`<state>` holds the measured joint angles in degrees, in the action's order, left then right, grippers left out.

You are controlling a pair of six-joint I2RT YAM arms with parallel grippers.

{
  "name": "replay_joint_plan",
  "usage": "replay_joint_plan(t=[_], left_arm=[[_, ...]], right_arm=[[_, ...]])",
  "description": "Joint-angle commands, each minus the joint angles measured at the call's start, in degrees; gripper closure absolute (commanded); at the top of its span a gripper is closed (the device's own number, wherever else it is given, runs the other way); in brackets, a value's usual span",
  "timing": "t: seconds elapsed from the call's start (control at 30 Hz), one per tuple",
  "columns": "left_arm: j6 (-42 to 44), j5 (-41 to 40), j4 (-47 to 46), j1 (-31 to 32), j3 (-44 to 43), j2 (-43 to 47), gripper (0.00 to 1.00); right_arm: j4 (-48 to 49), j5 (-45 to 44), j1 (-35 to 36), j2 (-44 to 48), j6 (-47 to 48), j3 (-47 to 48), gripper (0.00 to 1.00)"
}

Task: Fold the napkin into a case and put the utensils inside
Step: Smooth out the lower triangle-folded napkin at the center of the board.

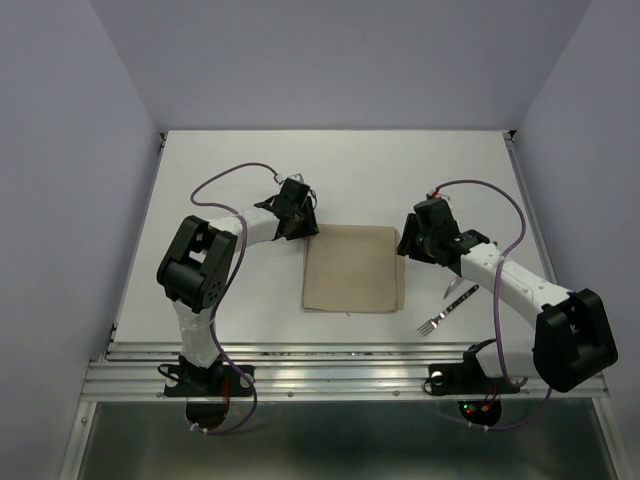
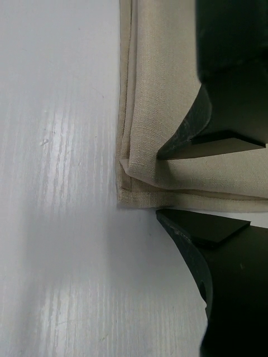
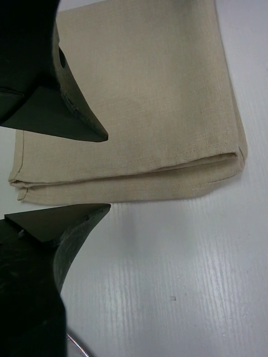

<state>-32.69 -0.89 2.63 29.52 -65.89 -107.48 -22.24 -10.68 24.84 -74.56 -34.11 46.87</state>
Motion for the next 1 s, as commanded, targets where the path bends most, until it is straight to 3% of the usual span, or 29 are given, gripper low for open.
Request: replay_joint_plan(t=[0.0, 0.2, 0.4, 0.7, 0.83, 0.97], left_arm=[[-0.2, 0.4, -1.8, -0.1, 1.2, 1.9, 0.47], [0.3, -1.2, -0.5, 0.1, -0.2, 0.4, 0.46], [0.4, -3.8, 2.5, 1.1, -3.0, -2.6, 0.51], [0.4, -4.0, 4.1, 1.2, -4.7, -4.9, 0.82], [0.9, -3.9, 4.3, 1.2, -5.1, -4.8, 1.0], [1.6, -3.2, 4.0, 1.2, -4.3, -3.2, 1.0]], right_arm=[[0.2, 0.1, 0.1, 1.4, -0.3, -0.1, 0.46], [0.4, 0.5, 0.1, 0.9, -0.5, -0.3, 0.46], [0.3, 0.5, 0.1, 1.3, -0.5, -0.3, 0.46], [0.3, 0.7, 0.1, 1.7, -0.6, -0.6, 0.46], [0.3, 0.6, 0.1, 1.6, -0.1, -0.9, 0.46], [0.6, 1.1, -0.4, 0.0, 0.8, -1.0, 0.46]])
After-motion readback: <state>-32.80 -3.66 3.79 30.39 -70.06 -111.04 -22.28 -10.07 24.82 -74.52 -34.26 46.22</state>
